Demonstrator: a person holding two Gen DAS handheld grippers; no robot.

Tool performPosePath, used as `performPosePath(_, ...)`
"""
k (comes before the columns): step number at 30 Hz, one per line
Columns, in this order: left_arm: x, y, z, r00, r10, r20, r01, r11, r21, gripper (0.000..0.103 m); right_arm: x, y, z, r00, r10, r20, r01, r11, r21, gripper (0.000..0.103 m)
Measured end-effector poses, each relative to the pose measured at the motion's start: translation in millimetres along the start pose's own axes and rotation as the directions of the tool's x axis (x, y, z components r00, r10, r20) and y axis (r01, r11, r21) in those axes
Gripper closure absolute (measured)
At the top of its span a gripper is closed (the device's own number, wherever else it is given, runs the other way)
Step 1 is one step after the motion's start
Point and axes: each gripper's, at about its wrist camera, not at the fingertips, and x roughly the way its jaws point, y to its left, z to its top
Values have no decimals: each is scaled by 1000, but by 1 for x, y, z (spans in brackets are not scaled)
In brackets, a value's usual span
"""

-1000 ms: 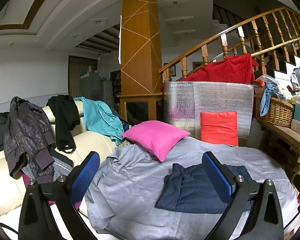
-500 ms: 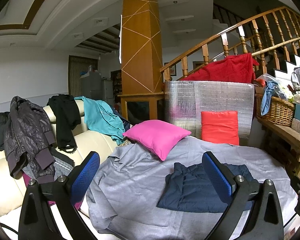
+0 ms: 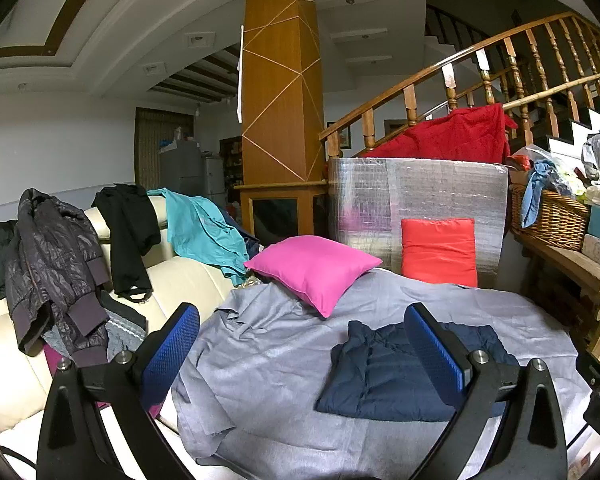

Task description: Fold large clothes

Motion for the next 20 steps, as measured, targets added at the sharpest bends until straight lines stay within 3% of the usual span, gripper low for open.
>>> performPosePath(6,3,0,-3,1000,-18,-12,18,1000,6,1,7,-3,0,1000,-7,-25,8,999,36,14)
performPosePath(16,19,-3,-1,997,-73,-34,73,997,-2,1,23,10,7,999,-14,-29,14,1000,-12,14)
performPosePath(20,46,-6,2,992,-107,-66,106,994,-29,1,43,6,19,999,-23,-27,22,999,-37,14)
